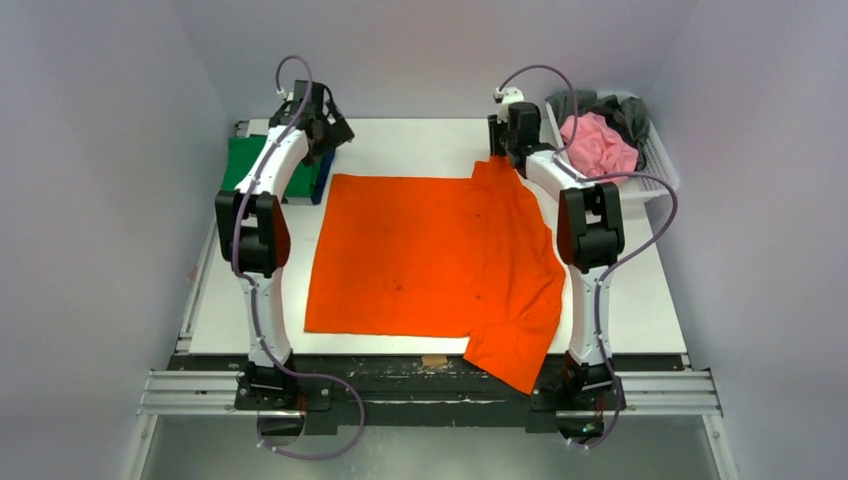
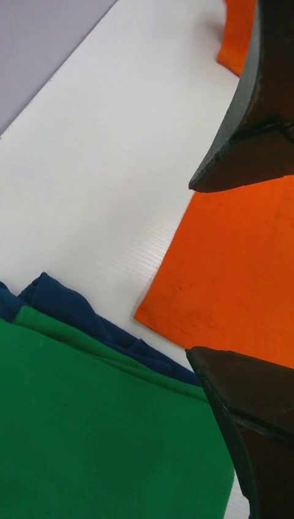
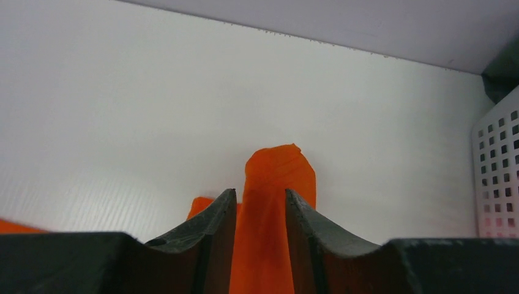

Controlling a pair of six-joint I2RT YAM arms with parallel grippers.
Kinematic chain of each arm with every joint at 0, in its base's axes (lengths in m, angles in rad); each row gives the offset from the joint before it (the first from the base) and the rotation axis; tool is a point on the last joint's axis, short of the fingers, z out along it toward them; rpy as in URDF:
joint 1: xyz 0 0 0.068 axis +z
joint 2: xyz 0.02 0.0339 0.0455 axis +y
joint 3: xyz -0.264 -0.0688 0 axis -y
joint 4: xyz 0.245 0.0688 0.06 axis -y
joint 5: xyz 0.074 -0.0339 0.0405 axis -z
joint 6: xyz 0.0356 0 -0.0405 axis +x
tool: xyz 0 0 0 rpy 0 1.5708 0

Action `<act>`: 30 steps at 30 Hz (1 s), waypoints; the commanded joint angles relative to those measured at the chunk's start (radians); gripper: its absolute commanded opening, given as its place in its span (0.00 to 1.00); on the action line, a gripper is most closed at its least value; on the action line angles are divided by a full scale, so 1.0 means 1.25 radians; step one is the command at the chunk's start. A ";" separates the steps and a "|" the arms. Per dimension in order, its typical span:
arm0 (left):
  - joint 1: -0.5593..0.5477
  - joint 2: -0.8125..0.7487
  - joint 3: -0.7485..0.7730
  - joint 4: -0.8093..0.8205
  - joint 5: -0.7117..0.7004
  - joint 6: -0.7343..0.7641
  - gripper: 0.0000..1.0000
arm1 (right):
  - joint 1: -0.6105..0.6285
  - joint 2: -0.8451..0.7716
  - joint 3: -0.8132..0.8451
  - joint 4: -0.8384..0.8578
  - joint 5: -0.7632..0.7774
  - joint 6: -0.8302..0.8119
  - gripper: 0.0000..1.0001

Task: Fold and stack the t-shirts
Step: Flatten out the tshirt

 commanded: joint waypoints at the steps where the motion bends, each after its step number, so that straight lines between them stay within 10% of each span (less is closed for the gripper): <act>1: -0.020 -0.097 -0.050 0.000 0.048 0.014 0.96 | 0.001 -0.139 -0.044 -0.020 -0.038 0.021 0.34; 12: -0.051 -0.142 -0.245 0.038 0.216 0.001 1.00 | -0.002 -0.314 -0.216 -0.229 -0.017 0.160 0.38; 30: -0.051 -0.211 -0.491 -0.102 0.191 -0.021 1.00 | -0.021 -0.555 -0.585 -0.407 0.271 0.392 0.37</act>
